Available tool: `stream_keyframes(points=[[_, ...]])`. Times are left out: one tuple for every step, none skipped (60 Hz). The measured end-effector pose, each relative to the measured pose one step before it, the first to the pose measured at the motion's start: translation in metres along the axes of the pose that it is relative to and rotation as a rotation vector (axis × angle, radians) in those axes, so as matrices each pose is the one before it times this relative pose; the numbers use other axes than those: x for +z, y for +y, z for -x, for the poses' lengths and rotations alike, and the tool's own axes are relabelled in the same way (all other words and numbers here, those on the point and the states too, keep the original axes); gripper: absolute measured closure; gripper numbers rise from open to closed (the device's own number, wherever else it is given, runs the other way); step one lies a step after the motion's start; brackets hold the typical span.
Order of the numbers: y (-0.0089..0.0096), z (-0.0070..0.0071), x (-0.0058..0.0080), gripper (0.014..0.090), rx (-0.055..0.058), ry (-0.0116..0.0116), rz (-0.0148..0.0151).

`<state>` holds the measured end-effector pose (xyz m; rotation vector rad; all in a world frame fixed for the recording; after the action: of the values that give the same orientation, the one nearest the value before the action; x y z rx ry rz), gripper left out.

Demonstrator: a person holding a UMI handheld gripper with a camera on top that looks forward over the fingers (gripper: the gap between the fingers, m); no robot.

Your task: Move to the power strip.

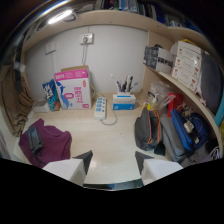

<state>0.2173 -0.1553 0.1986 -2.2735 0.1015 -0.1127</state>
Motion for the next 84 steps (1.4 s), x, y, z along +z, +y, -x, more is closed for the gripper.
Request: stream_keyframes(points=[[-0.00021, -0.00023, 0.00023, 0.0181, 0.0006, 0.00086, -0.00048], [-0.00016, -0.00025, 0.00052, 0.0178, 0.0004, 0.00067, -0.00061], [-0.00012, -0.00003, 0.00069, 0.0179, 0.0, -0.00014, -0.00059], [-0.00035, 0.00041, 0.00006, 0.0182, -0.0003, -0.0003, 0.00033], [-0.00008, -0.00011, 0.00078, 0.0178, -0.0004, 0.00123, -0.00045], [-0.00032, -0.00017, 0.00085, 0.018, 0.0001, 0.00133, -0.00052], [-0.00021, -0.00016, 0.00065, 0.0179, 0.0003, 0.00078, 0.00026], [-0.00004, 0.00005, 0.00049, 0.0179, 0.0003, -0.00008, 0.00066], [-0.00006, 0.00018, 0.00053, 0.0179, 0.0005, -0.00013, 0.00025], [-0.00013, 0.00017, 0.00069, 0.0181, 0.0006, -0.00003, -0.00047], [-0.00013, 0.00008, 0.00082, 0.0179, 0.0005, 0.00003, -0.0009], [-0.00018, 0.00011, 0.00106, 0.0179, 0.0002, -0.00005, -0.00116], [-0.00037, -0.00006, 0.00111, 0.0179, 0.0001, -0.00009, -0.00182], [-0.00057, 0.00018, 0.00133, 0.0176, 0.0006, 0.00002, -0.0017], [-0.00043, 0.00018, 0.00159, 0.0177, 0.0006, 0.0004, -0.0019], [-0.00069, 0.00034, 0.00174, 0.0178, 0.0009, -0.00016, -0.00219], [-0.00086, 0.00058, 0.00211, 0.0177, 0.0009, -0.00067, -0.00278], [-0.00081, 0.00049, 0.00247, 0.0176, 0.0001, -0.00095, -0.003], [-0.00075, 0.00051, 0.00265, 0.0177, 0.0003, -0.00103, -0.00282], [-0.00102, 0.00057, 0.00277, 0.0176, 0.0004, -0.00074, -0.00313], [-0.00106, 0.00059, 0.00322, 0.0176, 0.0, -0.00144, -0.00439], [-0.00119, 0.00072, 0.00362, 0.0175, -0.0006, -0.00129, -0.00395], [-0.00079, 0.001, 0.0036, 0.0176, -0.0012, -0.00165, -0.00198], [-0.00069, 0.00102, 0.00384, 0.0176, -0.0014, -0.00234, -0.00152], [-0.00093, 0.00159, 0.00386, 0.0176, -0.0011, -0.00396, -0.00219], [-0.00118, 0.00169, 0.00426, 0.0177, -0.0015, -0.00474, -0.00343], [-0.00118, 0.00133, 0.0044, 0.0176, -0.0014, -0.00413, -0.00366], [-0.00089, 0.001, 0.00457, 0.0178, -0.0014, -0.00249, -0.00251], [-0.00059, 0.00107, 0.00489, 0.0177, -0.0011, -0.00219, -0.00146], [-0.00075, 0.00192, 0.0049, 0.0178, -0.0022, -0.00482, -0.00112], [-0.00091, 0.00233, 0.00531, 0.0178, -0.0027, -0.0068, -0.00217], [-0.00127, 0.00196, 0.00535, 0.0179, -0.0019, -0.00648, -0.00313], [-0.00111, 0.00152, 0.00572, 0.0179, -0.001, -0.0045, -0.00295], [-0.00113, 0.00146, 0.00582, 0.0176, -0.0013, -0.0039, -0.00159], [-0.00118, 0.00177, 0.00606, 0.0176, -0.001, -0.00526, -0.00188], [-0.00132, 0.00221, 0.00609, 0.0174, -0.0005, -0.00641, -0.00257], [-0.00152, 0.00183, 0.00636, 0.0178, -0.0006, -0.0064, -0.00309], [-0.00137, 0.00127, 0.00636, 0.0174, -0.0001, -0.004, -0.00251], [-0.00137, 0.00086, 0.00645, 0.0172, 0.0005, -0.00222, -0.00244], [-0.00178, 0.00126, 0.00652, 0.0173, 0.0004, -0.00246, -0.00258], [-0.00177, 0.00134, 0.00672, 0.0175, -0.0001, -0.00455, -0.00273], [-0.0016, 0.00151, 0.00681, 0.0175, 0.0007, -0.0046, -0.00276], [-0.00199, 0.00145, 0.00671, 0.0175, 0.0016, -0.00405, -0.00352], [-0.00216, 0.00139, 0.0067, 0.0175, 0.0017, -0.00302, -0.00475], [-0.00263, 0.00136, 0.00689, 0.0175, 0.0021, -0.00262, -0.0057], [-0.00275, 0.00134, 0.00693, 0.0175, 0.0031, -0.0031, -0.00572], [-0.00263, 0.00138, 0.00682, 0.0176, 0.0044, -0.00346, -0.00489], [-0.00256, 0.00167, 0.00668, 0.0176, 0.0045, -0.00398, -0.00444], [-0.00279, 0.0016, 0.0068, 0.0179, 0.0035, -0.0034, -0.00504], [-0.00273, 0.00138, 0.00705, 0.0178, 0.0028, -0.00316, -0.00519], [-0.00251, 0.00162, 0.00711, 0.0179, 0.0038, -0.00322, -0.00435], [-0.00238, 0.00124, 0.00679, 0.0179, 0.0049, -0.00266, -0.00344], [-0.00212, 0.00107, 0.00705, 0.0178, 0.0038, -0.00083, -0.00258], [-0.00209, 0.00101, 0.00684, 0.0179, 0.0032, -0.00099, -0.00237], [-0.00199, 0.00094, 0.00665, 0.0179, 0.0039, -0.0009, -0.00245], [-0.00207, 0.00073, 0.00652, 0.018, 0.0042, -0.00089, -0.00243], [-0.00204, 0.00037, 0.00653, 0.0181, 0.0041, -0.0003, -0.00102], [-0.0016, 0.00051, 0.00728, 0.0181, 0.0014, 0.00098, 0.00153], [-0.00159, 0.0, 0.00616, 0.0181, 0.001, 0.00124, 0.00021], [-0.00168, -0.00009, 0.00604, 0.0181, 0.0015, 0.00224, -0.00141], [-0.00174, -0.00023, 0.00598, 0.0181, 0.0014, 0.00186, -0.00153], [-0.0014, -0.00039, 0.00566, 0.0181, 0.0002, 0.0024, -0.00042], [-0.00128, -0.00048, 0.00539, 0.0183, -0.0008, 0.00328, -0.00042], [-0.00169, -0.00037, 0.00539, 0.0185, -0.0008, 0.00246, -0.00204], [-0.00179, -0.00002, 0.00452, 0.0184, -0.0018, 0.00121, -0.00272], [-0.00101, -0.00044, 0.00557, 0.0185, -0.0011, 0.00115, -0.00074], [-0.00063, -0.0009, 0.00456, 0.0188, -0.0008, 0.00387, 0.00159], [-0.00072, -0.0007, 0.00439, 0.0185, -0.0008, 0.00311, 0.00054], [-0.0012, 0.00023, 0.00428, 0.0185, -0.0007, 0.00001, -0.00097], [-0.00083, 0.0002, 0.00396, 0.0181, -0.0016, -0.00161, -0.00001], [-0.00009, -0.00048, 0.00349, 0.0183, -0.0016, 0.00169, 0.0022], [0.00014, -0.00075, 0.00329, 0.0184, -0.0008, 0.00335, 0.00298], [-0.00015, -0.0002, 0.00313, 0.018, -0.0011, 0.00143, 0.00174], [0.00001, 0.0003, 0.00271, 0.0182, -0.0014, -0.00092, 0.00146], [-0.00011, 0.00049, 0.00307, 0.0182, -0.0022, -0.00114, 0.00165], [0.00015, 0.00033, 0.00228, 0.0181, -0.0006, -0.00068, 0.00237], [0.00023, -0.00011, 0.00202, 0.018, -0.0002, -0.00031, 0.00164], [0.00005, 0.00016, 0.00173, 0.0177, -0.0002, -0.00092, 0.00121], [0.00022, 0.0002, 0.0016, 0.0178, -0.0002, -0.00131, 0.00117], [0.00013, 0.00029, 0.00124, 0.0178, -0.0006, -0.00169, 0.00147], [-0.00005, 0.00025, 0.00118, 0.0176, -0.0001, -0.00133, 0.00116], [0.00009, 0.00012, 0.00063, 0.0179, 0.0008, -0.0001, 0.00075], [-0.00013, -0.00017, 0.00086, 0.0178, 0.0005, 0.00004, 0.00018], [-0.00007, -0.00015, 0.00062, 0.0182, 0.0, 0.00011, 0.00036]])
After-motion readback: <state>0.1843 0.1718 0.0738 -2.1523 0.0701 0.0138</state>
